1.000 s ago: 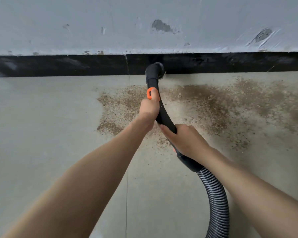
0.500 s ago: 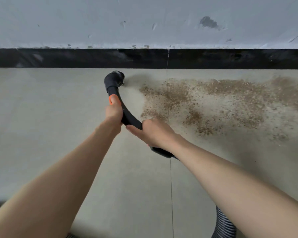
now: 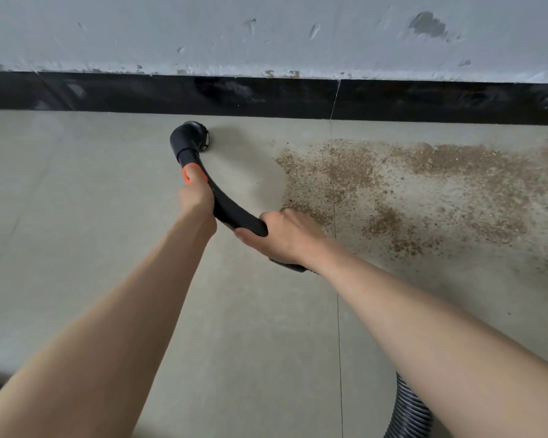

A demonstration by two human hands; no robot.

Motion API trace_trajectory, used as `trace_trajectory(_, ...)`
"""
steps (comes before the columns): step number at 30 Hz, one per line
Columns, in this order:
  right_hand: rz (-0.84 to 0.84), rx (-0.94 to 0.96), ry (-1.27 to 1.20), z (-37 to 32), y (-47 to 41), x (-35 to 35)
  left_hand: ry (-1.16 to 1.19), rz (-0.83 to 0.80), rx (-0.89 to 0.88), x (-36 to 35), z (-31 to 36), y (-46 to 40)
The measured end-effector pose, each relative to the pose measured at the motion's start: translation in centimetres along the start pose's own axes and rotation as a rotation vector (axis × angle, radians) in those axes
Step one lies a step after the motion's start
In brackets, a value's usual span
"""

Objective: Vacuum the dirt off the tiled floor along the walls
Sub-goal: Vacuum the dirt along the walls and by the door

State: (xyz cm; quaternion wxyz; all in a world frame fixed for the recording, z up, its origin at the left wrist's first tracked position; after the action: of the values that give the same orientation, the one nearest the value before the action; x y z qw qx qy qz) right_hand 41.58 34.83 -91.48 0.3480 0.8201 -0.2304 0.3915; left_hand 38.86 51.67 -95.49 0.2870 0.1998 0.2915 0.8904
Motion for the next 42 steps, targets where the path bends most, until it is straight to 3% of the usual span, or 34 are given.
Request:
trace_trajectory(10, 0.037, -0.038, -0.045, 1.6, -1.0, 0.6, 0.054, -0.123, -0.020, -3.3, 1.1, -0.6)
trace_trajectory(17, 0.043, -0.056, -0.085, 3.8, 2.5, -1.0, -0.023, -0.118, -0.028, -4.1, -1.5, 1.5)
trace_trajectory(42, 0.117, -0.314, -0.161, 13.9, 12.7, 3.1, -0.108, -0.390, -0.023, -16.7, -4.3, 11.2)
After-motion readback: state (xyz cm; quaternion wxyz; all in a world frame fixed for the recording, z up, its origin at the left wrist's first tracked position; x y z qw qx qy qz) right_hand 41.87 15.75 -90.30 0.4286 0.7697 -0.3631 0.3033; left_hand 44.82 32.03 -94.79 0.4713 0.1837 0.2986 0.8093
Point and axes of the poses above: each hand's wrist, its own y-axis away from the middle knuckle, its own x-axis out of the back of the hand, z = x × y, the point moved 9 cm from there along -y, towards the middle knuckle, and after that the axes turned 4 degrees about -z, right-handed, at the moved point
